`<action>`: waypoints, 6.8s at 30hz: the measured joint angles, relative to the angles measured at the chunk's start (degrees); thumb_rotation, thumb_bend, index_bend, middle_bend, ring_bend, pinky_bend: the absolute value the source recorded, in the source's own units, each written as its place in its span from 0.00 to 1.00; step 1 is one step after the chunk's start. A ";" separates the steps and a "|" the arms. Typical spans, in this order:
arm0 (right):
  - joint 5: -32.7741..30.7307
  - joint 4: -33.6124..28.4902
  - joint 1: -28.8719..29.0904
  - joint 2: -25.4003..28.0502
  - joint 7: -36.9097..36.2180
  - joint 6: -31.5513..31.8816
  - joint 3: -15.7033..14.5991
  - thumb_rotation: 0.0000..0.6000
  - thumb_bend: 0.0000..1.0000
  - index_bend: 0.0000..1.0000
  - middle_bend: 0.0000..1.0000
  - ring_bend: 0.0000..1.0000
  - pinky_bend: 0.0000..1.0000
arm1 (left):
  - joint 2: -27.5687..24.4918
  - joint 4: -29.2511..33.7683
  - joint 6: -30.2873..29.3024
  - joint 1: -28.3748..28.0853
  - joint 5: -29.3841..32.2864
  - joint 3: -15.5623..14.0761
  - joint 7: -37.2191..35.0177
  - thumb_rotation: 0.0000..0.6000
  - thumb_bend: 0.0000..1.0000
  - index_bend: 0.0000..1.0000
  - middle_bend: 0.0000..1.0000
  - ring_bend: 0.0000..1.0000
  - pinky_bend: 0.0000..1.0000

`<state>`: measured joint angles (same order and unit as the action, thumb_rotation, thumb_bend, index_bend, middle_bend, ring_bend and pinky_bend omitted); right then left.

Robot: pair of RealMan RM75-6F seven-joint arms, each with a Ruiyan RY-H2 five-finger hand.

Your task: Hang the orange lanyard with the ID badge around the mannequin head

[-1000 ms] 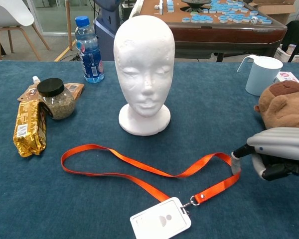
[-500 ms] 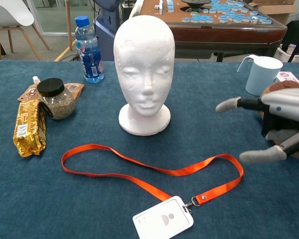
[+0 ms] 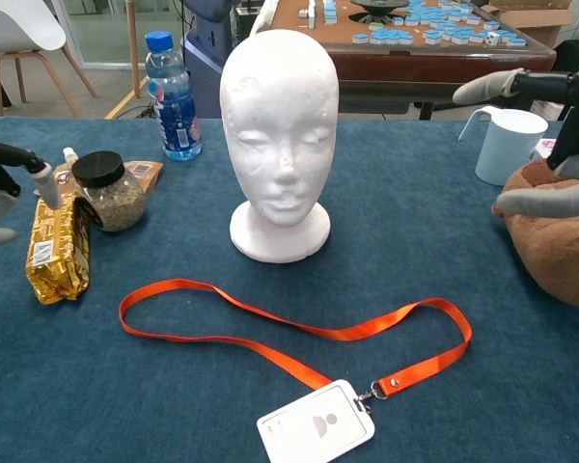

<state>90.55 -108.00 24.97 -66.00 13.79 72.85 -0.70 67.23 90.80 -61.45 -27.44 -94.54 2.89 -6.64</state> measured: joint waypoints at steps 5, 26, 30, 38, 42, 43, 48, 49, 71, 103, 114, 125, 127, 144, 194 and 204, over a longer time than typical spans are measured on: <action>0.56 0.65 -0.89 0.48 -0.25 -0.14 -0.53 0.48 0.19 0.10 1.00 1.00 1.00 | 3.36 0.06 6.46 -4.18 2.82 0.56 1.13 1.00 0.33 0.40 0.77 0.79 0.83; 1.66 1.28 -3.70 2.43 -1.56 0.08 -0.93 0.49 0.19 0.10 1.00 1.00 1.00 | 16.73 -5.25 14.25 -11.12 19.44 3.36 17.06 1.00 0.32 0.46 0.82 0.85 0.87; 1.47 1.66 -3.72 2.23 -2.01 -0.66 -0.86 0.49 0.19 0.10 1.00 1.00 1.00 | 18.20 -5.93 14.08 -11.23 20.82 2.97 18.04 1.00 0.32 0.46 0.82 0.85 0.87; 1.39 2.09 -3.92 1.90 -2.44 -1.85 -1.00 0.49 0.19 0.10 1.00 1.00 1.00 | 21.66 -8.45 12.34 -11.02 24.01 2.93 20.07 1.00 0.32 0.46 0.82 0.85 0.88; 1.30 2.12 -4.10 2.04 -2.55 -2.17 -1.07 0.49 0.19 0.10 1.00 1.00 1.00 | 22.52 -9.21 11.99 -11.10 25.50 3.32 20.50 1.00 0.32 0.46 0.82 0.85 0.88; 1.25 2.16 -4.14 2.07 -2.61 -2.31 -1.10 0.49 0.19 0.10 1.00 1.00 1.00 | 22.65 -9.38 11.98 -11.16 25.77 3.39 20.60 1.00 0.32 0.46 0.82 0.85 0.88; 1.15 2.37 -4.27 2.19 -3.12 -2.75 -1.15 0.49 0.19 0.10 1.00 1.00 1.00 | 23.35 -10.28 12.45 -11.67 26.90 3.48 20.98 1.00 0.32 0.44 0.82 0.85 0.88; 1.09 2.43 -4.31 2.22 -3.21 -2.84 -1.14 0.49 0.19 0.10 1.00 1.00 1.00 | 23.53 -10.44 12.50 -11.75 27.13 3.49 21.07 1.00 0.32 0.44 0.82 0.85 0.88; 0.12 3.39 -4.71 2.46 -4.35 -4.37 -0.99 0.49 0.19 0.10 1.00 1.00 1.00 | 27.29 -13.63 12.26 -12.61 29.22 3.44 21.22 1.00 0.32 0.59 0.84 0.87 0.89; -21.79 8.25 7.87 -14.81 15.59 -20.90 5.16 1.00 0.25 0.43 1.00 1.00 1.00 | 25.77 -9.89 10.15 -11.20 27.46 2.79 18.48 1.00 0.32 0.60 0.85 0.87 0.90; -26.65 13.49 11.05 -19.73 21.74 -21.14 4.42 1.00 0.25 0.48 1.00 1.00 1.00 | 25.09 -8.96 9.79 -10.84 27.05 2.59 17.89 1.00 0.32 0.60 0.85 0.87 0.90; -28.84 17.41 12.42 -22.15 23.17 -20.33 3.77 1.00 0.25 0.50 1.00 1.00 1.00 | 24.79 -8.41 9.84 -10.84 27.03 2.58 17.86 1.00 0.32 0.60 0.85 0.87 0.90; -29.01 18.14 12.63 -22.57 23.26 -20.19 3.73 1.00 0.26 0.50 1.00 1.00 1.00 | 24.81 -8.32 9.82 -10.86 27.06 2.61 17.88 1.00 0.32 0.60 0.85 0.87 0.90; -30.11 21.69 14.62 -26.09 23.33 -20.03 3.96 1.00 0.29 0.52 1.00 1.00 1.00 | 24.85 -8.44 9.91 -10.81 27.34 2.58 17.73 1.00 0.33 0.60 0.85 0.87 0.90; -9.46 3.55 4.99 -11.61 0.03 2.26 7.56 1.00 0.49 0.65 1.00 1.00 1.00 | 3.05 19.42 2.38 -10.32 21.73 14.75 -0.26 1.00 0.32 0.60 0.85 0.88 0.90; -12.25 2.77 5.32 -12.80 -0.62 2.79 12.17 1.00 0.49 0.65 1.00 1.00 1.00 | 2.21 18.27 2.42 -13.25 27.14 18.48 1.29 1.00 0.32 0.60 0.86 0.88 0.90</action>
<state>78.29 -105.23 30.29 -78.80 13.17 75.64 11.48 69.44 109.07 -59.04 -40.70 -67.40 21.37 -5.35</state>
